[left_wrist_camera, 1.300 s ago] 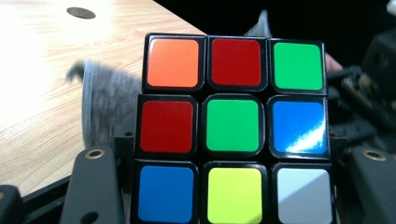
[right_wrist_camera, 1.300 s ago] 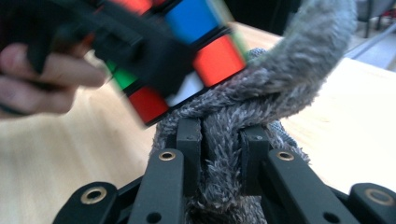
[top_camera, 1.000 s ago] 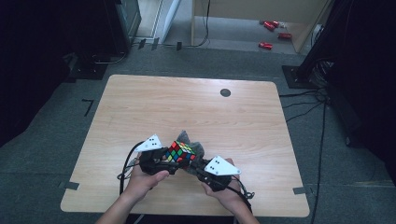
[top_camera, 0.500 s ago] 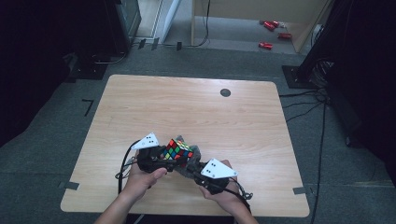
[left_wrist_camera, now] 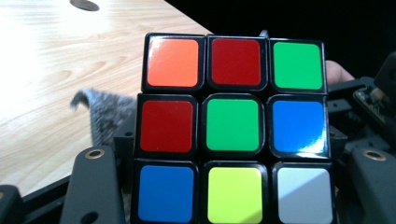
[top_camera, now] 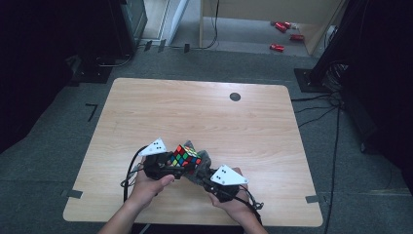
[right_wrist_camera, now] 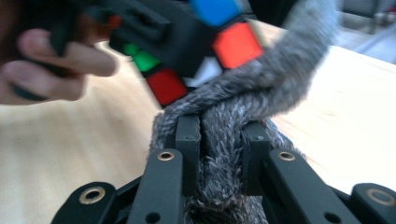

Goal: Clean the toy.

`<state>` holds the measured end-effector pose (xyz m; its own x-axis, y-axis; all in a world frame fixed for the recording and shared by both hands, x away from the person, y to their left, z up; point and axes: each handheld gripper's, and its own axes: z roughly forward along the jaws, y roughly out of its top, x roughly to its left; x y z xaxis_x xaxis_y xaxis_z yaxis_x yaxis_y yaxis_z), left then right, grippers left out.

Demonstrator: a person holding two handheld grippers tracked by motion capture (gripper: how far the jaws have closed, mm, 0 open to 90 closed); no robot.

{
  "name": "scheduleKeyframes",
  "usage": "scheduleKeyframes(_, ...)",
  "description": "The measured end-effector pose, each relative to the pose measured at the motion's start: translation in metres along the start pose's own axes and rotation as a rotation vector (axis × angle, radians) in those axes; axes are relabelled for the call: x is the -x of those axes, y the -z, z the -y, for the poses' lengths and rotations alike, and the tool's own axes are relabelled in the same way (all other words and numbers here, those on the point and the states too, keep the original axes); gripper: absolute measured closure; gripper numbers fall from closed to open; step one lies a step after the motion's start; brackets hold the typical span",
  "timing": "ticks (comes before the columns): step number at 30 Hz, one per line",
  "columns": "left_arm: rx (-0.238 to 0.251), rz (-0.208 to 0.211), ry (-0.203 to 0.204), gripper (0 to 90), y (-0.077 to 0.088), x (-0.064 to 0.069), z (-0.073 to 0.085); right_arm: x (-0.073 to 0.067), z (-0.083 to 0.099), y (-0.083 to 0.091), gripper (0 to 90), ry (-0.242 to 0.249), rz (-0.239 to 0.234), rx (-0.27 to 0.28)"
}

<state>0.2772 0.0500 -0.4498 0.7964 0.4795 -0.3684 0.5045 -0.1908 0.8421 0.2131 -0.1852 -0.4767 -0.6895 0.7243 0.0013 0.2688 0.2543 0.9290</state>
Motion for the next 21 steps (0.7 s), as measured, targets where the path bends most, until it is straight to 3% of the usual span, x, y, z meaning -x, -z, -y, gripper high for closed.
scheduleKeyframes(1,0.0,0.0,0.0,34.7,0.0,0.0,0.0,0.0,0.0,0.0,75.2,0.0,0.0,0.0)
scheduleKeyframes(2,0.0,-0.006,-0.006,34.8,0.0,0.0,0.0,0.007,0.001,-0.002,74.9,-0.039,0.072,-0.014)
scheduleKeyframes(3,-0.001,-0.01,-0.007,34.8,0.001,-0.001,0.0,0.007,0.001,-0.002,74.9,-0.039,0.072,-0.014)
scheduleKeyframes(4,-0.001,-0.011,-0.006,34.8,0.001,-0.001,0.0,0.016,0.005,-0.005,74.6,-0.078,0.136,-0.035)
scheduleKeyframes(5,0.002,-0.011,-0.005,34.8,0.001,-0.001,0.0,0.016,0.005,-0.005,74.6,-0.078,0.136,-0.035)
scheduleKeyframes(7,0.004,-0.012,-0.007,34.8,0.002,-0.001,-0.001,0.023,0.01,-0.008,73.6,-0.095,0.183,-0.056)
scheduleKeyframes(9,0.007,-0.013,-0.003,34.8,0.003,-0.002,-0.001,0.028,0.014,-0.011,71.7,-0.078,0.21,-0.078)
scheduleKeyframes(11,0.007,-0.014,-0.002,34.8,0.004,-0.003,-0.001,0.032,0.018,-0.013,68.7,-0.074,0.214,-0.105)
scheduleKeyframes(13,0.011,-0.015,0.004,34.8,0.004,-0.004,-0.001,0.035,0.021,-0.015,63.8,-0.076,0.189,-0.13)
scheduleKeyframes(14,0.017,-0.018,0.007,34.8,0.005,-0.004,-0.002,0.034,0.022,-0.016,51.8,-0.062,0.169,-0.131)
scheduleKeyframes(18,0.026,-0.016,0.018,34.8,0.009,-0.007,-0.004,0.033,0.016,-0.012,35.0,-0.032,0.137,-0.084)
scheduleKeyframes(19,0.026,-0.016,0.018,34.8,0.009,-0.007,-0.004,0.033,0.016,-0.012,35.0,-0.032,0.137,-0.084)
scheduleKeyframes(21,0.031,-0.012,0.027,34.7,0.011,-0.008,-0.005,0.034,0.011,-0.004,28.3,-0.006,0.129,-0.037)
